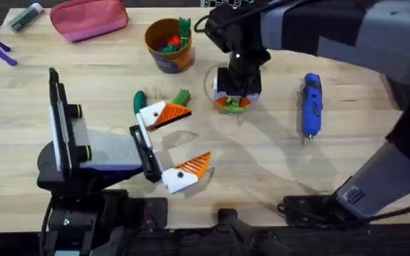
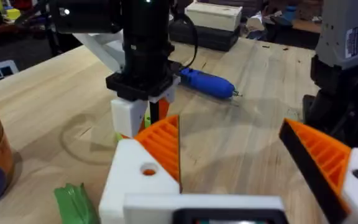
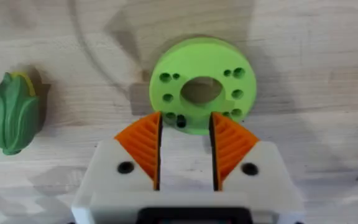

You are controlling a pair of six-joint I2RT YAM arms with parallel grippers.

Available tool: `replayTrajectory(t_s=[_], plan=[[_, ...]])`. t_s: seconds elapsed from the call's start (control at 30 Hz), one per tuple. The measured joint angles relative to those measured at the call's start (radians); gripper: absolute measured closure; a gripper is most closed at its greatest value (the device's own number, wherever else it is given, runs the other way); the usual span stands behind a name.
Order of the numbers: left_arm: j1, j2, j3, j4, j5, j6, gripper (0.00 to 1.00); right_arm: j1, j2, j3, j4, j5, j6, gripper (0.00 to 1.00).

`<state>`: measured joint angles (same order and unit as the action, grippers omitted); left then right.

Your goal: Pick up the gripper from the table and insert it into the empty holder that is missing its gripper. Then pick up a screw, insert it into the mounting hole, and use the screwdriver to tighten it. Finally, clean up the table by picking up the vegetable and placing it into the bucket.

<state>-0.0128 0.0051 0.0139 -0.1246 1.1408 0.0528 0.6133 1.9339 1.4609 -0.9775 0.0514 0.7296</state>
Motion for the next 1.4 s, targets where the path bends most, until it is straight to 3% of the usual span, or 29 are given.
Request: replayTrajectory(t_s=[0.43,0.9,1.4], plan=[[0.000,0.000,0.000,0.000,0.000,0.000,0.016,0.001,0.000,0.000,0.003,0.013,0.000,0.752],[0.000,0.000,0.000,0.000,0.000,0.000,0.016,0.012,0.000,0.001,0.011,0.013,0.001,0.989],[0.000,0.000,0.000,0.000,0.000,0.000,0.015,0.012,0.000,0.001,0.011,0.013,0.000,0.994]])
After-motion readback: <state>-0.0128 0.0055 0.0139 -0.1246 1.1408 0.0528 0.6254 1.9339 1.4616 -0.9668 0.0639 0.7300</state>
